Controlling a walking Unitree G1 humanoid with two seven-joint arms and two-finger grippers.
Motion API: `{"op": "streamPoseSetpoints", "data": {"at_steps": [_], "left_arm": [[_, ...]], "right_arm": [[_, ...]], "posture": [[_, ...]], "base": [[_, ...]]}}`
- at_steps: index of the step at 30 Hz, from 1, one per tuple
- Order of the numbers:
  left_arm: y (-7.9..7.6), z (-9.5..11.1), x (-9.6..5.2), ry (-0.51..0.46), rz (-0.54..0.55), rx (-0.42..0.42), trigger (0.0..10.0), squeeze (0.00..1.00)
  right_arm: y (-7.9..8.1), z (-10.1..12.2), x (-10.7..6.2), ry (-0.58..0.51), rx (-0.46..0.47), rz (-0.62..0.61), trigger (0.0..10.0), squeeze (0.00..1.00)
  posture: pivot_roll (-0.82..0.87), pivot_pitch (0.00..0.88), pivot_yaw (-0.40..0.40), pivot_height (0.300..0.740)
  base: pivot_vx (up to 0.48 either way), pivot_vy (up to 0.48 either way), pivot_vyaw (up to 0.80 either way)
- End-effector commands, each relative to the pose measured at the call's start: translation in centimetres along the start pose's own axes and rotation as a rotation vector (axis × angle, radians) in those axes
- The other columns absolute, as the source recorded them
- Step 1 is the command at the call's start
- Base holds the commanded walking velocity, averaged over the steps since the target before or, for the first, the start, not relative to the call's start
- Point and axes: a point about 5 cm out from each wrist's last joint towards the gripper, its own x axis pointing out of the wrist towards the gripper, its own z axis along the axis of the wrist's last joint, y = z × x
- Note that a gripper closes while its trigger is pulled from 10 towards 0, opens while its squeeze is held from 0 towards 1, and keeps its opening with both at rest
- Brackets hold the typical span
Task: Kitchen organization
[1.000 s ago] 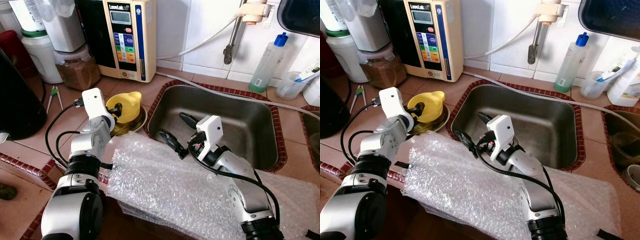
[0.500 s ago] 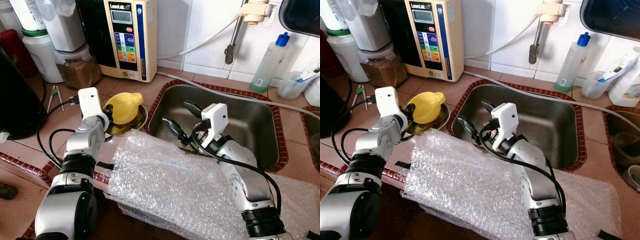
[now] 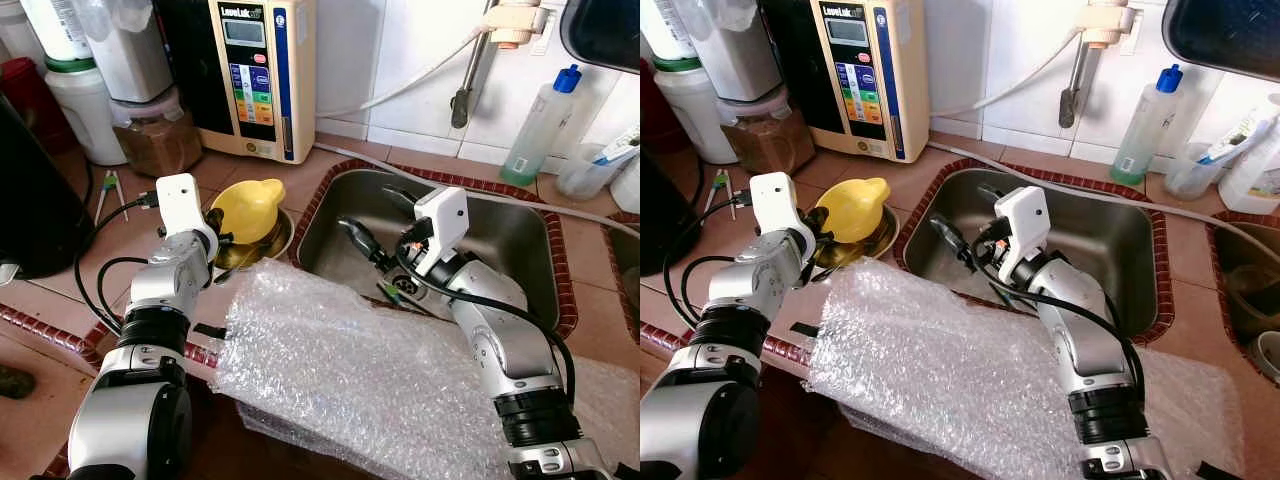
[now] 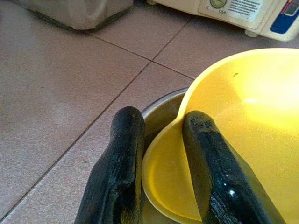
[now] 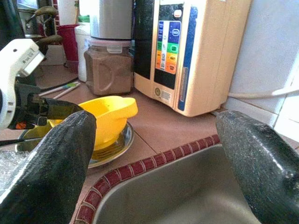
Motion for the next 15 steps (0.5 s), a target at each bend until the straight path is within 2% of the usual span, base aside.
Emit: {"op": "streamPoseSetpoints", "data": {"at_steps": [1,2,7,15], "left_arm": [[-0.3,0.6,0.0,0.001,-0.020,-0.005,4.9,0.00],[-0.3,0.6,0.0,0.002,-0.020,-0.011,0.0,0.00],[-0.3,0.7,0.0,0.006,-0.042,-0.066,0.0,0.00],[0.0,0.8,0.0,0.001,-0.029,-0.071,0.0,0.00]], "right_arm": [[-0.4,0.8,0.3,-0.009,-0.029,0.010,10.0,0.00],[-0.4,0.8,0.3,-0.010,-0.030,0.011,10.0,0.00],[-0.3,0.8,0.3,0.005,-0.042,0.041,10.0,0.00],[1.0,-0.2,-0.3,0.075,-0.011,0.178,10.0,0.00]], "posture": [[-0.04,0.000,0.034,0.740],[-0.04,0.000,0.035,0.740],[-0.04,0.000,0.036,0.740],[-0.04,0.000,0.035,0.740]], "base": [[0.000,0.000,0.00],[0.000,0.000,0.00],[0.000,0.000,0.00],[0.000,0.000,0.00]]}}
